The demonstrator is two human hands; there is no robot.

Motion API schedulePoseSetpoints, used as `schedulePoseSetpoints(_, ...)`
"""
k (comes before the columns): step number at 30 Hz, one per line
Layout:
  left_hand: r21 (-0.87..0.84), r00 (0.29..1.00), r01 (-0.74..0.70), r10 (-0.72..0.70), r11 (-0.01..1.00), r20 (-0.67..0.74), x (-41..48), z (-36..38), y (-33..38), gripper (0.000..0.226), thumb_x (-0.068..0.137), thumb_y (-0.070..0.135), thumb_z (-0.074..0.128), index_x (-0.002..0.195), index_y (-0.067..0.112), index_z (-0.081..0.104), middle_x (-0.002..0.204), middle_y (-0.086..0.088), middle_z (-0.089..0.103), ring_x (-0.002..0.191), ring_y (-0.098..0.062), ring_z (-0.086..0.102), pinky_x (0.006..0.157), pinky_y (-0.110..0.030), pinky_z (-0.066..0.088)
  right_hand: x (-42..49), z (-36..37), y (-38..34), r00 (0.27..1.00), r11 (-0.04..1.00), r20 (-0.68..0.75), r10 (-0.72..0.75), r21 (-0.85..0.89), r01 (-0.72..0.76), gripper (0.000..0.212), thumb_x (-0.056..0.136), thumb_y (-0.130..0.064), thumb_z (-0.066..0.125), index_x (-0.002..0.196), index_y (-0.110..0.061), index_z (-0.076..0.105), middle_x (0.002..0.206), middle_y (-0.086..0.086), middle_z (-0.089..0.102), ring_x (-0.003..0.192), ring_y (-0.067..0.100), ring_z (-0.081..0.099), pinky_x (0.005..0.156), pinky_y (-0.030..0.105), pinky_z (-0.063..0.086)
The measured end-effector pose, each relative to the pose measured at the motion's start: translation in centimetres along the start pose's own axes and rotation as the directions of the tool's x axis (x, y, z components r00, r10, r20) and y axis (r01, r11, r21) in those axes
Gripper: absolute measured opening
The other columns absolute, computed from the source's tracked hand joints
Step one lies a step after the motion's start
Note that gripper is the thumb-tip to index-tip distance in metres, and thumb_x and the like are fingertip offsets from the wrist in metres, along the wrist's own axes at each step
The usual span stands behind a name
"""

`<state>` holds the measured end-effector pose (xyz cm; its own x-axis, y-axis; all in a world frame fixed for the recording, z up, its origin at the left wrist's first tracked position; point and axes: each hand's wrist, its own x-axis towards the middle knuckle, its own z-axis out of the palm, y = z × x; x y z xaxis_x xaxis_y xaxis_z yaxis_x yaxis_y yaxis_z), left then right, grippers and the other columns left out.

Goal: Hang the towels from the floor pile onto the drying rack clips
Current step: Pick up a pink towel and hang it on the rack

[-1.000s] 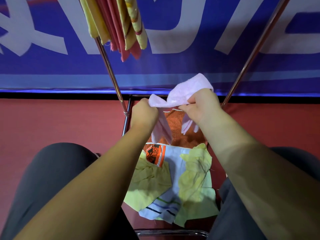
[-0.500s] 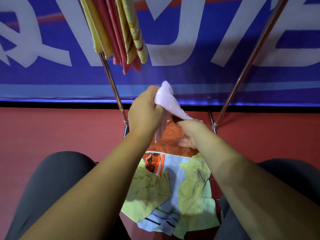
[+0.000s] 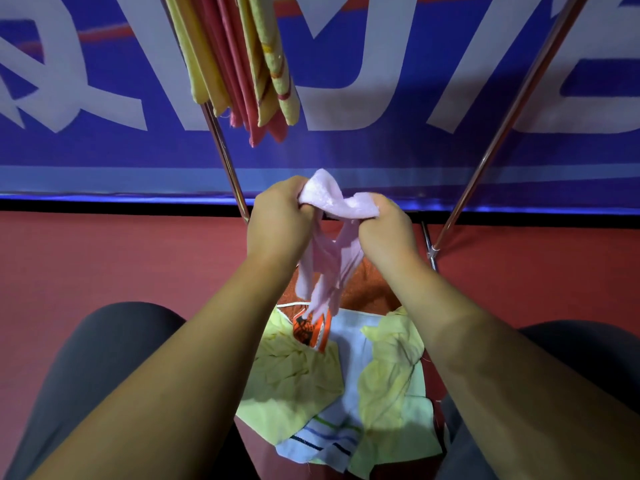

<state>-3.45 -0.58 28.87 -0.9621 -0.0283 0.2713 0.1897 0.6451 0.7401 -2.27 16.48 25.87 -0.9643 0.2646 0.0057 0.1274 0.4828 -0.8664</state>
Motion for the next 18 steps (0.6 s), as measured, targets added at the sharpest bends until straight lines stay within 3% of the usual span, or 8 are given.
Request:
schedulePoseSetpoints(2,0.07,1.0,-0.002,0.001,0.998,0.013,0.4,0.3,-0.7,0.02,0.082,0.025,0.046,0.085,0.023,0.065,0.083,0.002,0.066,0.081,-0.024,0.059,0.065,-0.037,0.043,0.2,-0.1,-0.3,1.0,0.999,-0.029,0.002,0.038,-0.001,0.067,0.09,0.005,0.044,0.15,-0.021,0.059,0.147,0.005,0.063,0.137,0.021,0.056,0.097,0.014,0.038)
schedulePoseSetpoints(6,0.21,0.998,0.01,-0.022,0.978,0.056,1.0,1.1,-2.5,0.019,0.091,0.025,0.052,0.09,0.018,0.07,0.089,-0.004,0.064,0.084,-0.028,0.058,0.068,-0.038,0.045,0.4,-0.7,-1.0,0.998,0.988,-0.059,0.01,0.156,-0.001,0.077,0.084,0.009,0.041,0.15,-0.025,0.06,0.145,0.003,0.065,0.132,0.016,0.06,0.082,-0.005,0.038)
schedulePoseSetpoints(9,0.263,0.996,0.014,-0.038,0.965,0.085,0.9,1.9,-3.3,0.024,0.092,0.033,0.054,0.092,0.018,0.072,0.088,-0.004,0.062,0.081,-0.028,0.056,0.065,-0.036,0.043,0.5,-1.2,-1.3,0.993,0.974,-0.091,-0.081,0.202,0.098,0.079,0.077,0.012,0.04,0.14,-0.026,0.068,0.132,0.002,0.071,0.124,0.015,0.064,0.09,0.002,0.044)
schedulePoseSetpoints(12,0.302,0.983,-0.021,-0.035,0.953,0.178,0.8,3.0,-3.8,0.016,0.092,0.025,0.06,0.096,0.02,0.074,0.091,-0.006,0.066,0.081,-0.028,0.059,0.066,-0.034,0.038,0.5,-1.5,-1.4,0.983,0.969,-0.135,-0.127,0.193,0.152,0.081,0.072,0.012,0.043,0.131,-0.034,0.073,0.119,-0.004,0.071,0.113,0.013,0.065,0.09,0.019,0.053)
schedulePoseSetpoints(15,0.356,0.958,-0.027,-0.077,0.934,0.275,0.7,3.2,-3.9,0.023,0.085,0.008,0.058,0.097,0.023,0.072,0.091,-0.005,0.071,0.082,-0.028,0.063,0.067,-0.032,0.038,0.5,-2.2,-1.4,0.97,0.979,-0.145,-0.196,0.028,0.202,0.086,0.07,0.013,0.043,0.136,-0.036,0.07,0.112,-0.011,0.063,0.106,0.013,0.06,0.082,0.024,0.048)
schedulePoseSetpoints(18,0.387,0.942,-0.038,-0.096,0.921,0.322,0.9,2.9,-4.0,0.027,0.084,0.003,0.057,0.089,0.025,0.072,0.085,-0.007,0.071,0.078,-0.03,0.062,0.067,-0.032,0.041,0.9,-3.3,-1.2,0.969,0.965,-0.116,-0.219,-0.173,0.197,0.085,0.074,0.011,0.042,0.143,-0.033,0.066,0.124,-0.004,0.064,0.114,0.02,0.059,0.086,0.029,0.046)
